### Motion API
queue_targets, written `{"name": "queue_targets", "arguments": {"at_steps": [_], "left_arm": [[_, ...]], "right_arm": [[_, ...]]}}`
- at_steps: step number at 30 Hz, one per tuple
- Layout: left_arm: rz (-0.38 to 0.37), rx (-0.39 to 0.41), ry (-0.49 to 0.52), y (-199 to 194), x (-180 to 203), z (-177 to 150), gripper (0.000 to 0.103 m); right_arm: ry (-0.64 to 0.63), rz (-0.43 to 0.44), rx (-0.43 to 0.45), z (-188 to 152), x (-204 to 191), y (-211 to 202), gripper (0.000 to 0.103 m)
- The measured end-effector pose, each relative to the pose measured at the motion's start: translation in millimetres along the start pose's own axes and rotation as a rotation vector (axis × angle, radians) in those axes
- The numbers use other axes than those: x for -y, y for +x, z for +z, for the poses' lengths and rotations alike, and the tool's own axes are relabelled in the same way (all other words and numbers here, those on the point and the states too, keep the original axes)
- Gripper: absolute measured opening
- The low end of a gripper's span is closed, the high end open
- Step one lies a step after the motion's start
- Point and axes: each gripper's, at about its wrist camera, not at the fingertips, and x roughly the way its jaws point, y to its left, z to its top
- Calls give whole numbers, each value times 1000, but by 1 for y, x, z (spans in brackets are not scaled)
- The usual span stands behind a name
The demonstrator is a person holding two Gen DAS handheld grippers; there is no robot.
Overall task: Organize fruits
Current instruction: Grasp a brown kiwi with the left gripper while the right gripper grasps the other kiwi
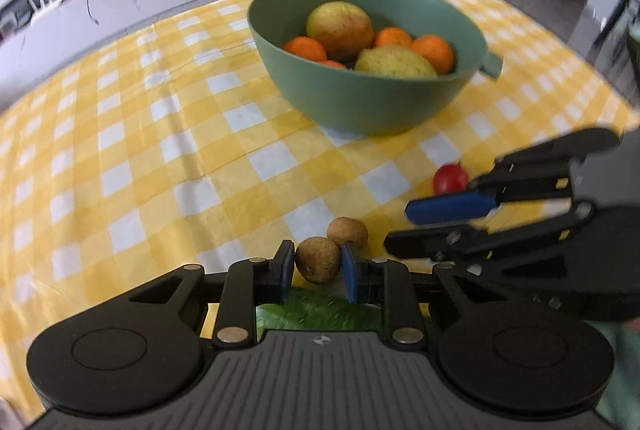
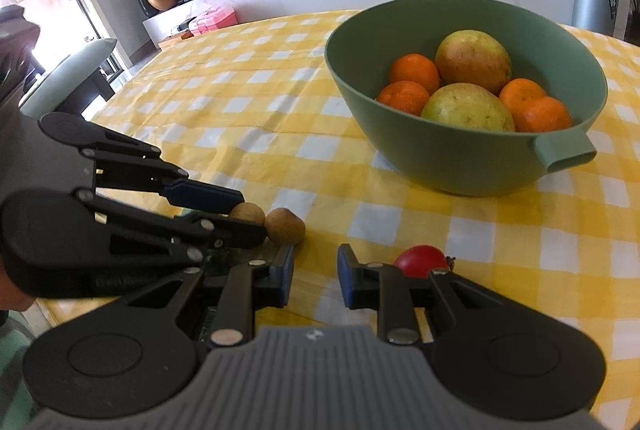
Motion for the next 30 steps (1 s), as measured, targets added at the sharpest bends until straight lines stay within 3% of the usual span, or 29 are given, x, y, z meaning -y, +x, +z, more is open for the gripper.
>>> {"name": "queue_targets", "arguments": {"at_steps": [6,18,23,27,30], "left_arm": [[-37,-21,-31,6,-1,1,28],[-24,-30,92,3,6,-5,29],[0,-15,164,4,13,-9,36],[28,-5,213,5,20,-11,36],[23,0,195,5,18,-10,30]], "right_arm": [[-35,-28,10,0,-2,-2,21],[-116,-47,-6,-2,-11,1,23],[-131,-77,-7,-2,-11,-1,28],[-114,-87,-3,-1,-8,-3,29],[-139,-79,1,-2,-13,-2,28]]}}
